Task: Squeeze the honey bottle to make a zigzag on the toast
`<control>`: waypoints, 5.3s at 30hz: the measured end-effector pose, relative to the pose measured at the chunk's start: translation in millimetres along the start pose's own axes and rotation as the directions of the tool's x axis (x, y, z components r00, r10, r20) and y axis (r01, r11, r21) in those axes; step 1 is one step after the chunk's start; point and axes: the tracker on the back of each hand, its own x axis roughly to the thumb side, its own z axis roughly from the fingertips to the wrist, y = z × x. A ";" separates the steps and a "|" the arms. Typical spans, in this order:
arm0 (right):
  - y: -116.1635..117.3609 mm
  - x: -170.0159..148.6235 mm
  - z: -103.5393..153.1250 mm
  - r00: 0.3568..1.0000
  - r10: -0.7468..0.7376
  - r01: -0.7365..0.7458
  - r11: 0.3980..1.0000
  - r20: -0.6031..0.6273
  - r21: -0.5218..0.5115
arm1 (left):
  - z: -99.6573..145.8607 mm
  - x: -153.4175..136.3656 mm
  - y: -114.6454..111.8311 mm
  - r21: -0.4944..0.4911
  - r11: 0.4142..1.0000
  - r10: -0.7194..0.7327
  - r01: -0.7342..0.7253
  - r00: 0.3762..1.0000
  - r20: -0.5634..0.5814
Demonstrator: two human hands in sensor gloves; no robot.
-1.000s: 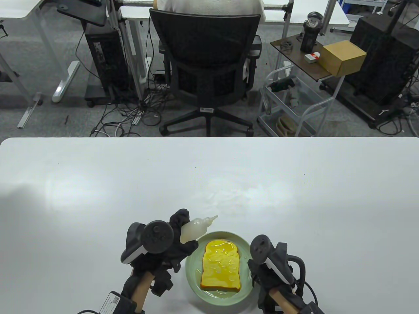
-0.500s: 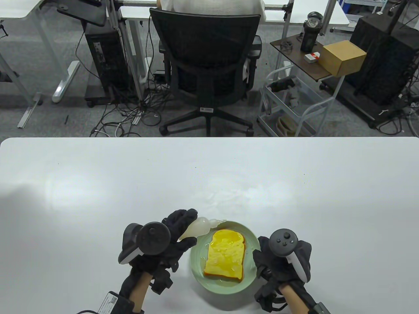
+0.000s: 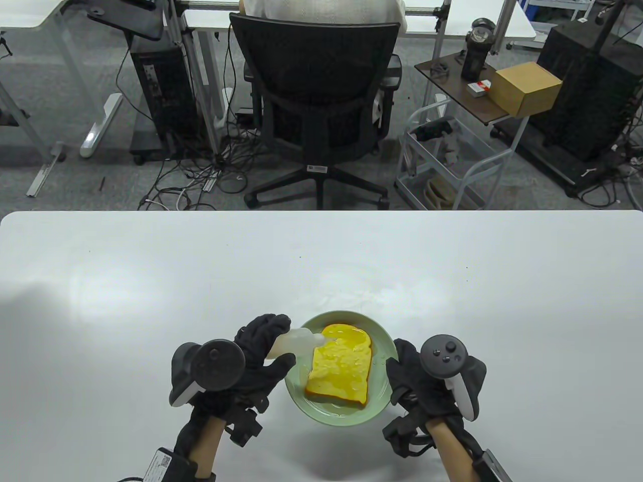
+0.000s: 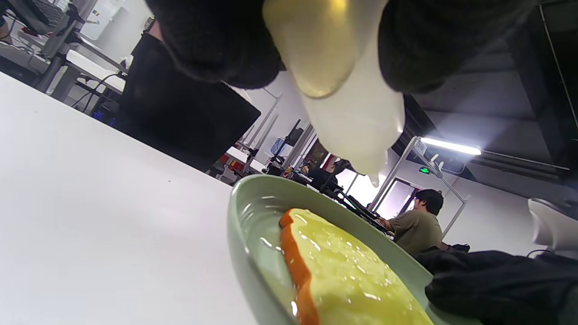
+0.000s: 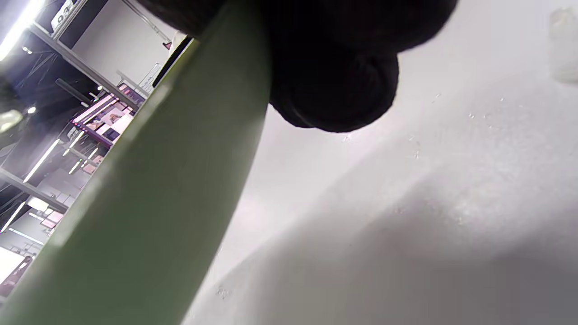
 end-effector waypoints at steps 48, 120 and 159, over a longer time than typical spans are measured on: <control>18.8 9.9 2.1 0.994 0.027 -0.032 0.998 0.104 0.046 | 6.6 1.0 15.5 0.161 0.984 -0.073 0.076 0.997 -0.027; 32.0 38.6 23.4 0.963 -0.013 -0.011 0.996 0.268 0.086 | 6.0 14.2 14.7 0.134 0.990 -0.043 0.041 0.999 0.017; 9.3 29.5 14.3 0.977 -0.065 0.058 0.998 0.204 0.040 | 11.0 3.4 29.9 0.140 0.990 -0.031 0.034 0.999 -0.021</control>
